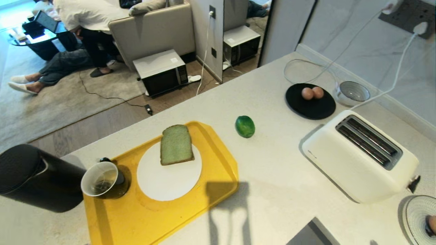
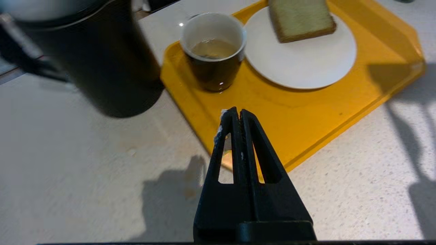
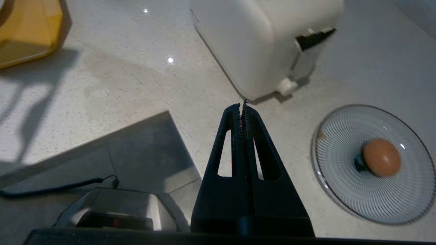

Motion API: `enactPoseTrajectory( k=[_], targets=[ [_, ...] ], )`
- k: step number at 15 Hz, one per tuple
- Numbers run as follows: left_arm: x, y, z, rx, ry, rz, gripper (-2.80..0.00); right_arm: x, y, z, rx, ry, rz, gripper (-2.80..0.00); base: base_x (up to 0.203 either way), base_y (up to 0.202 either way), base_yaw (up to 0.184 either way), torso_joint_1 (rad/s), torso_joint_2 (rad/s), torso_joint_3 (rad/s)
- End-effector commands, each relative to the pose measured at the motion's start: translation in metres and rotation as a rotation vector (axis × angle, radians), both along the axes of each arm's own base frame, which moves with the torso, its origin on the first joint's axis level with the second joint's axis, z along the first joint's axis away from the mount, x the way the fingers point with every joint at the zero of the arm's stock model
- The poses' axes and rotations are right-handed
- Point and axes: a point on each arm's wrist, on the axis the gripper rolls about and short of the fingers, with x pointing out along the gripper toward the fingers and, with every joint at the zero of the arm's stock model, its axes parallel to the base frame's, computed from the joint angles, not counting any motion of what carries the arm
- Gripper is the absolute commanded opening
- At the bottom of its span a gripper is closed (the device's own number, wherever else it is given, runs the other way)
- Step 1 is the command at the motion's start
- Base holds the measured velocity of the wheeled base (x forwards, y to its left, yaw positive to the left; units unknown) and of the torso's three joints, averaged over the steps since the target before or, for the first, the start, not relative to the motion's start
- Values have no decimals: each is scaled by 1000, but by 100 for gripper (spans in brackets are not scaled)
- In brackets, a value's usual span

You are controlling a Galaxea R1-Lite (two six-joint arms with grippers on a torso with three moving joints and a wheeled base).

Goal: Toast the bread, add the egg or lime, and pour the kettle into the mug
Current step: Pick up the egg

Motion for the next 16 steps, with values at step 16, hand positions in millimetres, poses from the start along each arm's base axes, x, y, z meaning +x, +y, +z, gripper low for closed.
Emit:
enactPoseTrajectory(
  k=[16],
  targets=[
    [0,0,0,-4,1,0,-280,0,0,0,1,3,1,-280,0,1,-31,1,1,0]
  ],
)
